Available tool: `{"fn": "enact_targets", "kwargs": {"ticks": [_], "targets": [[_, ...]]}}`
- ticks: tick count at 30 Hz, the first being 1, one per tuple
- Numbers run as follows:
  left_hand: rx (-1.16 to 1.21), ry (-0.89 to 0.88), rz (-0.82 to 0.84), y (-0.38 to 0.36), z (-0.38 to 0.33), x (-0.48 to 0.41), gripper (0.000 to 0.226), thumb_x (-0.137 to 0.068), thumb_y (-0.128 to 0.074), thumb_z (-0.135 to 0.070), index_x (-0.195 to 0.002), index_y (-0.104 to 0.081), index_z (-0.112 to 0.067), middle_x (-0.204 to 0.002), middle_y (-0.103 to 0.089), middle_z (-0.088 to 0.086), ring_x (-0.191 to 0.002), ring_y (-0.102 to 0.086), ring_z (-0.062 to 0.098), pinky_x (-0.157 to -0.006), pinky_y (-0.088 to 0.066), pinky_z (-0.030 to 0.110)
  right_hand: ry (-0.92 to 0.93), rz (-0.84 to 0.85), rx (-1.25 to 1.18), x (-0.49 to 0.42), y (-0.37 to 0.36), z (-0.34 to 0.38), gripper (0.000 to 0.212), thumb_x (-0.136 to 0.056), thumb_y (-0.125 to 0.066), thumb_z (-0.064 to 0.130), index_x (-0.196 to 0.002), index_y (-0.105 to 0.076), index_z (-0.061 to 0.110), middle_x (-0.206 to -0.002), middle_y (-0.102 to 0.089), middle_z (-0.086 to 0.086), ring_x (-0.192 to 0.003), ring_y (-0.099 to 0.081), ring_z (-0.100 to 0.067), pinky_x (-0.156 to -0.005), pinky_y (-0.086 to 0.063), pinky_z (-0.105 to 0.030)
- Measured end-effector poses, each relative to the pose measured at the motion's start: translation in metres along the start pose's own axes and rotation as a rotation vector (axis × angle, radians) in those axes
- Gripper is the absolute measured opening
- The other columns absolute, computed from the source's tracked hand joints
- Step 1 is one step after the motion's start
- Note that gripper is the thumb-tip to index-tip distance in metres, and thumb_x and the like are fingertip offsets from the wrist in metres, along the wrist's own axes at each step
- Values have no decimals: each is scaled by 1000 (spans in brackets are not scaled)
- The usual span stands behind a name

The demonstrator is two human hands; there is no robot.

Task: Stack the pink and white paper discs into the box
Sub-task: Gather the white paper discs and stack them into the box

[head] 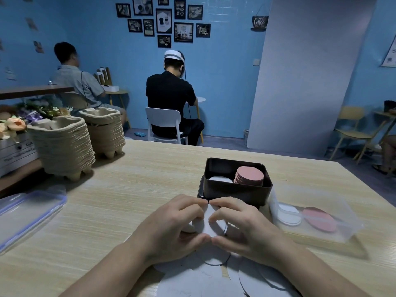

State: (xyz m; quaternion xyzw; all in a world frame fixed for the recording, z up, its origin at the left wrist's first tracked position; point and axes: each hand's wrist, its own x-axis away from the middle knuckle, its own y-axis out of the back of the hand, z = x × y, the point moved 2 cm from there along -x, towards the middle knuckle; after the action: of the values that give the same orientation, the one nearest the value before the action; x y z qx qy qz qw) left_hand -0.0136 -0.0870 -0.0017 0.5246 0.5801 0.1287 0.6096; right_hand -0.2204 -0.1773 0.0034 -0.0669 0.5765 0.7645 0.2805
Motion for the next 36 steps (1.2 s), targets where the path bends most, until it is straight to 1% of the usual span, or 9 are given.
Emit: {"fn": "enact_targets", "kwargs": {"ticks": [4,6,10,15,18,23,28,32,36], "targets": [[-8,36,17,4,1,1,36,-87,-73,-53,-107,-58,-25,-131,-65,-9,-130,-53,2,-98,-44,15,0,-39,-22,0,2,1,27,-94,-68,52,-107,-64,28,-140,-55,5,-132,-51,-6,-104,-41,-16],[-7,48,21,4,2,2,35,-86,-74,-51,-106,-57,-27,-132,-65,-10,-129,-53,0,-97,-47,17,2,-43,-22,1,4,0,24,-94,-70,49,-106,-64,28,-140,-55,6,-131,-51,-5,-103,-41,-17],[3,48,16,1,3,2,34,-84,-76,-45,-104,-56,-27,-131,-67,-7,-127,-56,1,-95,-45,13,9,-43,-21,1,5,0,24,-92,-74,45,-105,-65,27,-139,-55,6,-130,-52,-5,-103,-42,-17],[21,19,5,-3,4,1,37,-82,-82,-41,-103,-57,-24,-124,-69,-7,-125,-59,4,-92,-53,24,8,-27,-23,1,3,0,30,-90,-71,52,-104,-65,26,-144,-55,5,-134,-50,-6,-105,-41,-17],[22,8,13,-4,7,3,40,-82,-83,-46,-103,-58,-24,-124,-69,-6,-123,-61,6,-90,-55,28,6,-2,-27,1,2,-1,33,-89,-70,54,-107,-65,27,-147,-54,3,-136,-49,-8,-106,-40,-16],[13,22,53,-4,6,3,45,-83,-81,-56,-106,-56,-27,-126,-68,-10,-115,-64,9,-82,-57,31,27,44,20,-1,0,-1,35,-86,-75,52,-107,-64,26,-141,-54,7,-129,-51,-9,-103,-46,-26],[-38,112,60,7,7,5,35,-88,-67,-54,-115,-57,-34,-122,-64,-21,-107,-61,2,-83,-52,29,-21,24,3,3,6,-2,33,-85,-76,51,-105,-66,27,-135,-54,11,-126,-51,-4,-101,-45,-24],[-109,204,97,7,15,7,42,-85,-58,-55,-123,-54,-37,-118,-62,-22,-108,-55,2,-89,-47,29,-51,40,4,5,8,-6,34,-84,-74,57,-106,-64,32,-136,-52,16,-128,-47,2,-101,-43,-21],[-114,253,148,1,20,6,39,-83,-58,-59,-115,-48,-40,-95,-50,-28,-93,-45,-4,-80,-37,23,-62,54,-3,5,8,-7,34,-85,-73,59,-106,-63,34,-137,-50,20,-131,-44,4,-102,-43,-20]]}}
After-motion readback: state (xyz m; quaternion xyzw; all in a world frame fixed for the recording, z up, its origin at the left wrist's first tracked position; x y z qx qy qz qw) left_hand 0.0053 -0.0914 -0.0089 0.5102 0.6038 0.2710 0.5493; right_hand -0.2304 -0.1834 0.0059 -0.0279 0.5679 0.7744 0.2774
